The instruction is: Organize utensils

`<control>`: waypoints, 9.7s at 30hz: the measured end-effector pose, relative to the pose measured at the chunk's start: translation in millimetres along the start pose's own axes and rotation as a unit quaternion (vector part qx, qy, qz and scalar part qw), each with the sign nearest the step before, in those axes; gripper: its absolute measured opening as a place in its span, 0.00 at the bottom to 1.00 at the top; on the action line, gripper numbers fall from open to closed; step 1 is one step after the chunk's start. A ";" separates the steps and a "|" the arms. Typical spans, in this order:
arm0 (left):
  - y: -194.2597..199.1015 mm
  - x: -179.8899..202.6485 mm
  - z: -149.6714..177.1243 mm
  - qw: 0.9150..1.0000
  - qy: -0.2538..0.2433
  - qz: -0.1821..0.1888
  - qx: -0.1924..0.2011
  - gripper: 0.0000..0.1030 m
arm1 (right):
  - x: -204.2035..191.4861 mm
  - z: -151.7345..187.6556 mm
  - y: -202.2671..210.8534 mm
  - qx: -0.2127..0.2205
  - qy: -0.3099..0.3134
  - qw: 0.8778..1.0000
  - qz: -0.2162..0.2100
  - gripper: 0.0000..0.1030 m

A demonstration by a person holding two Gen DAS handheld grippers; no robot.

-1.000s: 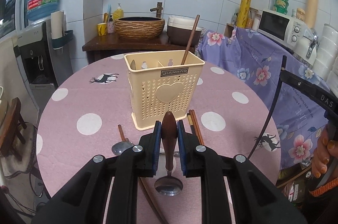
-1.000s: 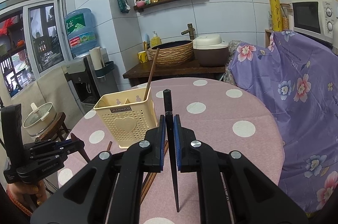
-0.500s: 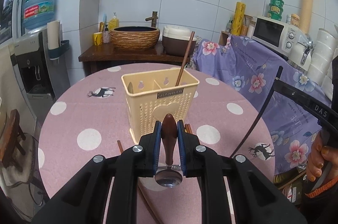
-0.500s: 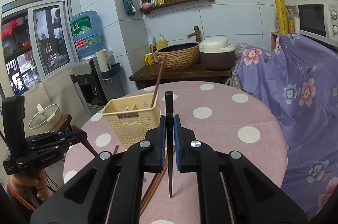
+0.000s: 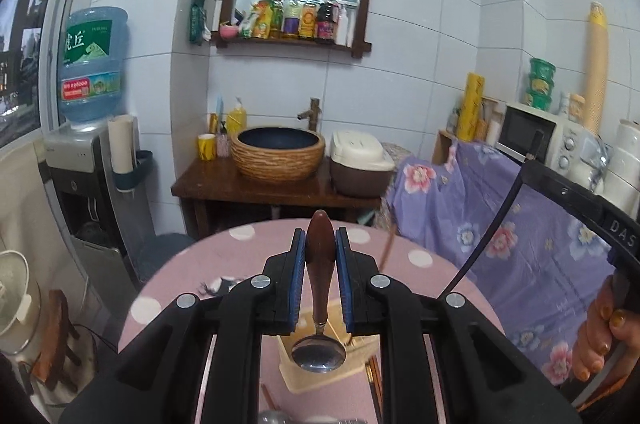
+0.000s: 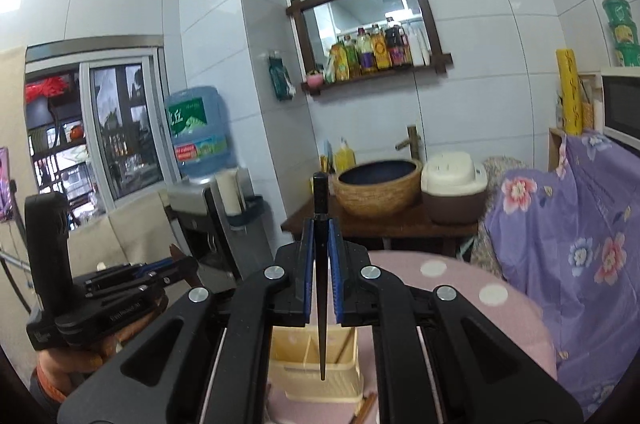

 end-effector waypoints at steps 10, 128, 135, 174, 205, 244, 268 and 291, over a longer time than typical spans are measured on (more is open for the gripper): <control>-68.7 -18.0 33.2 0.999 0.022 -0.032 -0.026 0.15 | -5.3 46.3 -71.7 -0.027 0.019 0.999 0.040 0.08; 1.0 -79.5 323.3 0.973 0.104 -0.079 -0.192 0.80 | -20.0 382.7 -68.2 -0.338 -0.112 0.932 -0.059 0.10; 0.0 -76.8 325.0 0.973 0.104 -0.073 -0.193 0.80 | -27.4 363.7 -56.1 -0.299 -0.005 0.954 0.035 0.04; -16.3 -56.4 327.6 0.969 0.039 -0.118 -0.214 0.74 | 46.1 381.5 -19.8 -0.319 0.001 0.935 0.154 0.78; -41.7 -97.2 293.5 0.964 0.072 -0.144 -0.214 0.52 | 84.9 349.3 -46.1 -0.308 -0.021 0.940 0.147 0.58; -104.4 -92.9 283.5 0.957 0.063 -0.163 -0.231 0.08 | 93.6 347.9 -120.6 -0.321 -0.012 0.935 0.154 0.08; 5.8 -92.0 132.4 0.991 0.074 -0.100 -0.051 0.08 | 79.1 177.5 -20.9 -0.159 -0.044 0.985 0.047 0.07; 29.7 -72.3 57.8 0.996 0.031 -0.087 0.001 0.08 | 52.2 105.7 -7.9 -0.133 -0.008 0.991 0.019 0.07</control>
Point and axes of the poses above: each gripper's, at about its wrist camera, not at the fingertips, and y roughly against the way its jaws point, x to its right, z to its underside, the point moved 9 cm from there along -y, roughly the way its jaws point, and after that the axes turned 2 degrees about z, right-handed, at the moved point
